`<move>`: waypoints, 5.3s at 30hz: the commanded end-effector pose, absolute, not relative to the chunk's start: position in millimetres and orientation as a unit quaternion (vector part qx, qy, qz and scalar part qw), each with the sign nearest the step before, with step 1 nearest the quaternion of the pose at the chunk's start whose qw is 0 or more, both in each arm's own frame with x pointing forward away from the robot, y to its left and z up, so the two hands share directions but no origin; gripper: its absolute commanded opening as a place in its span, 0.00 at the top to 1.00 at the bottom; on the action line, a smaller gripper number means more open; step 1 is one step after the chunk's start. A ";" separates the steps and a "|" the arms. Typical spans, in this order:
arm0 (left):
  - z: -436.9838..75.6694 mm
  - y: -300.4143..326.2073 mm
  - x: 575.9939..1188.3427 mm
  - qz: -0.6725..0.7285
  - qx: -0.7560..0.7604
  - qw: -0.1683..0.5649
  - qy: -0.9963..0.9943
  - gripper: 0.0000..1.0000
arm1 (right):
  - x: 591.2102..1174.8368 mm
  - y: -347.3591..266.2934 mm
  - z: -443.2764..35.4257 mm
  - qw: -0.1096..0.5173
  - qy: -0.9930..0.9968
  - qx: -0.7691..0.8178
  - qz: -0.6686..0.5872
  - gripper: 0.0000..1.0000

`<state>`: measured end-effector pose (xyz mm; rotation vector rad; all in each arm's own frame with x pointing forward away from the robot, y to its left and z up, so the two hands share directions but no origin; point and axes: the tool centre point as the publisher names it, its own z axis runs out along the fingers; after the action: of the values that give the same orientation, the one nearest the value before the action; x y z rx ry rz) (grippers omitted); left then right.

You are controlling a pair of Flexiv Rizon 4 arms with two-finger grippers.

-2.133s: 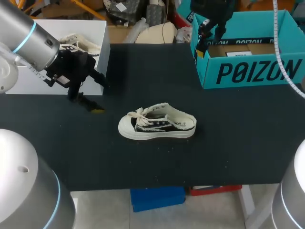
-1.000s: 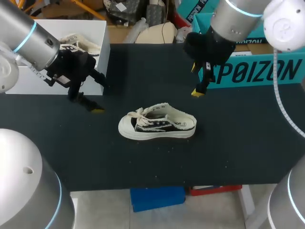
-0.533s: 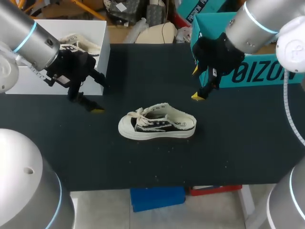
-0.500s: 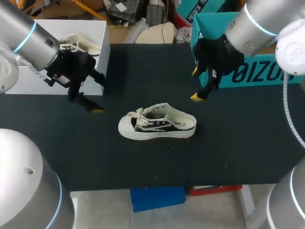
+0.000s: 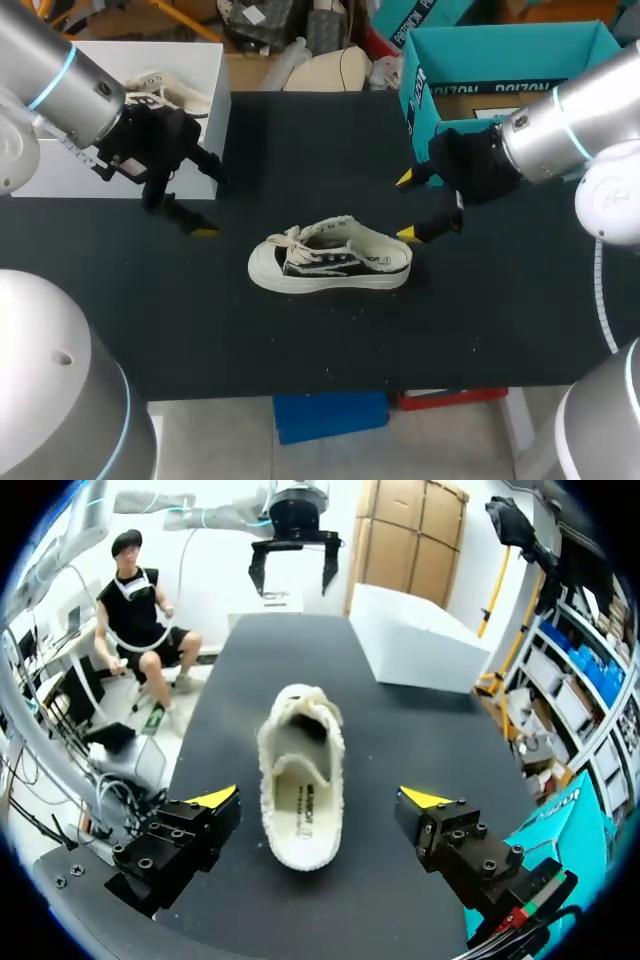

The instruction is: Take the shoe out of the shoebox, open the shoe tongue, remove and reinsert the insole, then place the shoe into the shoebox

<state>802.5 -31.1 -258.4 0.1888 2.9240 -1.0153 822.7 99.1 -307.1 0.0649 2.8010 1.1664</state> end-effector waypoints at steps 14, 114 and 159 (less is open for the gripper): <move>-259.6 -31.1 802.3 -0.328 0.062 0.022 0.942 0.00 | 830.6 99.8 -353.1 0.015 0.875 -0.018 0.483 0.00; -285.5 -123.7 833.1 -0.142 -0.157 -0.119 0.970 0.00 | 824.8 129.9 -442.4 0.006 0.841 0.011 0.540 1.00; -295.0 -195.5 811.0 0.128 -0.649 0.163 0.732 0.00 | 824.8 129.9 -442.4 0.006 0.841 0.011 0.540 1.00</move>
<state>819.1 -185.9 -290.5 -1.9554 2.2070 0.2496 823.5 128.0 -437.4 0.0329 2.6329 1.6923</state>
